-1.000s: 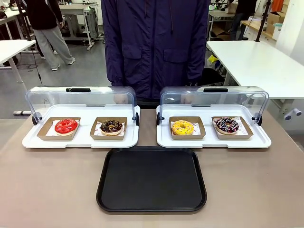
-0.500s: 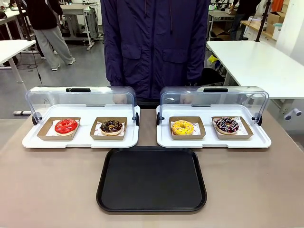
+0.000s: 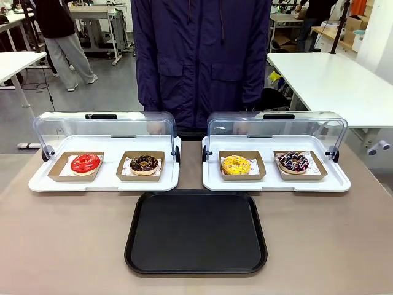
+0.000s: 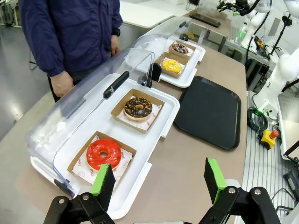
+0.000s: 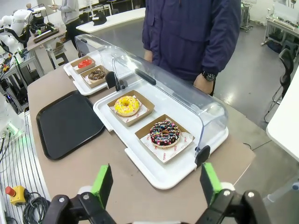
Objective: Move the fourth donut from the left to the tray.
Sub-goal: Pick up the Paper togo box containing the Donut indicated by the person and place it on the Handle tray.
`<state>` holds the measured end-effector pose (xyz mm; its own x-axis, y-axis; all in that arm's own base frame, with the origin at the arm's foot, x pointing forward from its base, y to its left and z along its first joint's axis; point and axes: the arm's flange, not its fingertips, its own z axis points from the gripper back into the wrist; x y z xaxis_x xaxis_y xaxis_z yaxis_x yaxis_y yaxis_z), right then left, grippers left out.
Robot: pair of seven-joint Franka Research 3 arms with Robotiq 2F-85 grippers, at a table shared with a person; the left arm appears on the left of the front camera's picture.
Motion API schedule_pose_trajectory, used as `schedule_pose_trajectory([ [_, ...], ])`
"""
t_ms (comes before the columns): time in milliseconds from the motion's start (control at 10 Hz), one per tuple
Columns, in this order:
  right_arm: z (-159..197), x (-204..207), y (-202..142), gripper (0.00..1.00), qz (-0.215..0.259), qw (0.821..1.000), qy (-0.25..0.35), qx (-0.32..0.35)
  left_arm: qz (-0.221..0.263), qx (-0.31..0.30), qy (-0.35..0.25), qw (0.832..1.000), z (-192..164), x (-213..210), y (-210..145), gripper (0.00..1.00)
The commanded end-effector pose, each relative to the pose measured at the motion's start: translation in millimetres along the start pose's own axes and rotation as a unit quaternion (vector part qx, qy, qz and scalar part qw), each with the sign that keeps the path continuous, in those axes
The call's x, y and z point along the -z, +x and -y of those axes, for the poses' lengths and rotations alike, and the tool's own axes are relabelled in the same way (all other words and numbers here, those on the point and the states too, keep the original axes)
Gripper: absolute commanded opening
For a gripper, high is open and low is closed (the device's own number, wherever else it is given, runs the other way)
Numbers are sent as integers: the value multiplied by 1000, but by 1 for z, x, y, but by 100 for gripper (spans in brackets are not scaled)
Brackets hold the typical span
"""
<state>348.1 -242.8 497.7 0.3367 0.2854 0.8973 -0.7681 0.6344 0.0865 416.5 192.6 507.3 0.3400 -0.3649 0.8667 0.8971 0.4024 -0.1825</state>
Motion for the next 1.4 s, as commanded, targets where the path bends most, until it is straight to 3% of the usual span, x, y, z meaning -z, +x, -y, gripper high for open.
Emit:
schedule_pose_trajectory([
  [0,4,0,1,100,16,1000,-1,-13,0,1,-3,1000,1,-2,2,100],
  [1300,4,0,1,100,16,1000,-1,-13,0,1,-3,1000,1,-2,2,100],
])
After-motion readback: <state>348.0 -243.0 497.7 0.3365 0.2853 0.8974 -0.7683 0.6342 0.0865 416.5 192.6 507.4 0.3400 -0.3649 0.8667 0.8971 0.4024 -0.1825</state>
